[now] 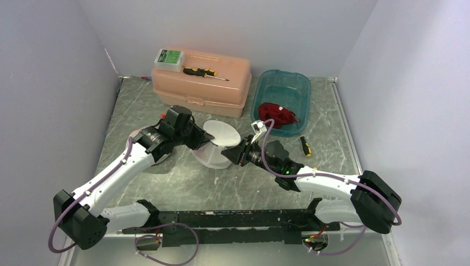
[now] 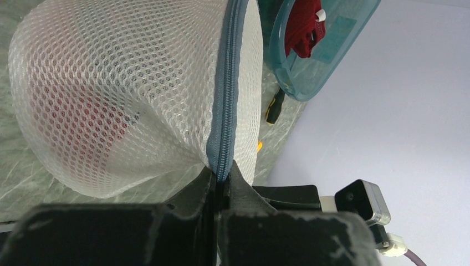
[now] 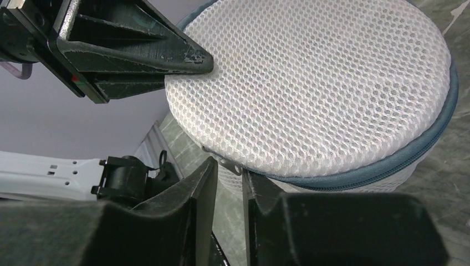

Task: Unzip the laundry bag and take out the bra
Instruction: Unzip the laundry bag at the center of the board.

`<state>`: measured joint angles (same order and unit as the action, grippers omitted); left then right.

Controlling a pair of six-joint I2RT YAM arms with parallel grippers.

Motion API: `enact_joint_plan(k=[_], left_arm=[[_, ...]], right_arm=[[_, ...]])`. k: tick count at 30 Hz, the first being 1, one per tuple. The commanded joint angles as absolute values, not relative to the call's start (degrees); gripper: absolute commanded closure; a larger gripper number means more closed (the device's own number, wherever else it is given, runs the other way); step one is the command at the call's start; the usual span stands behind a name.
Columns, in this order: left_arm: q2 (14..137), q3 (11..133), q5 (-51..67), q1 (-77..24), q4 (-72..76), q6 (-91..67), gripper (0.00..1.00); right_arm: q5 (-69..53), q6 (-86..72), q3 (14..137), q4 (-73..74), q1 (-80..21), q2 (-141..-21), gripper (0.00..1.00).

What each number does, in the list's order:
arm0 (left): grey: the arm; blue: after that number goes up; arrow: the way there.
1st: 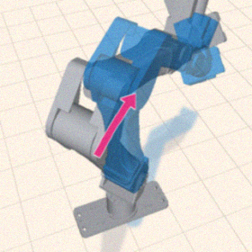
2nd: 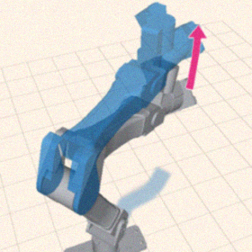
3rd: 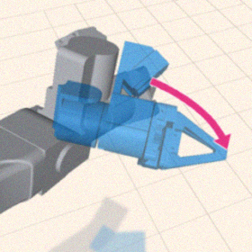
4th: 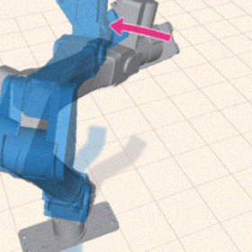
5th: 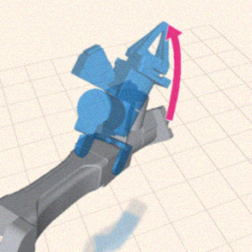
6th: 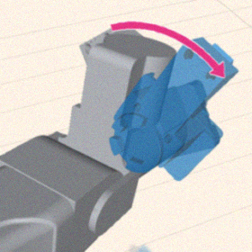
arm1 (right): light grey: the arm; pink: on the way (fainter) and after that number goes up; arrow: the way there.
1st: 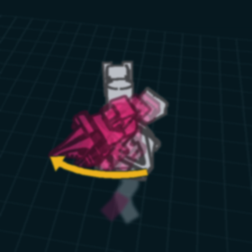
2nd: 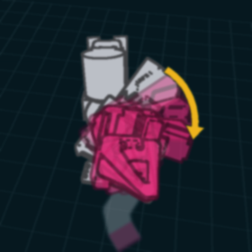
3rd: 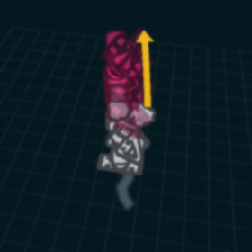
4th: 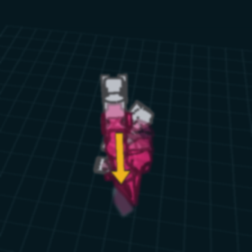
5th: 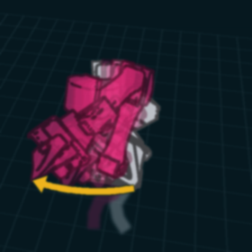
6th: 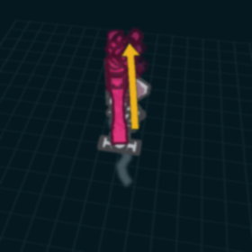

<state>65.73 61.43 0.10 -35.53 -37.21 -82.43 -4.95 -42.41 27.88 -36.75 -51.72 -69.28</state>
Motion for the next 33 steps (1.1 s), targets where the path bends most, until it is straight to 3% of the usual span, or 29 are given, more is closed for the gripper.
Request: enact_joint_plan(k=[1,6,10,25,33], left_arm=[[65.5,64.0,0.1,-36.0,-34.8,-83.4,0.97],[65.6,63.8,0.1,-36.0,-34.7,-83.4,0.97],[65.4,63.5,0.1,-36.0,-34.7,-83.5,0.97],[64.8,60.4,0.1,-36.0,-31.3,-82.1,0.97],[70.4,59.1,11.9,-35.9,-21.2,-65.7,0.97]], right_arm=[[-4.4,-41.4,28.1,-41.2,-51.5,-67.5,0.76],[-4.2,-41.4,27.5,-41.1,-51.5,-67.0,0.86],[-4.1,-41.0,27.4,-40.2,-51.5,-66.5,1.0],[5.1,-37.0,26.1,-23.1,-51.5,-61.2,1.0],[9.7,-30.1,21.3,-16.6,-51.5,-52.3,1.0]])
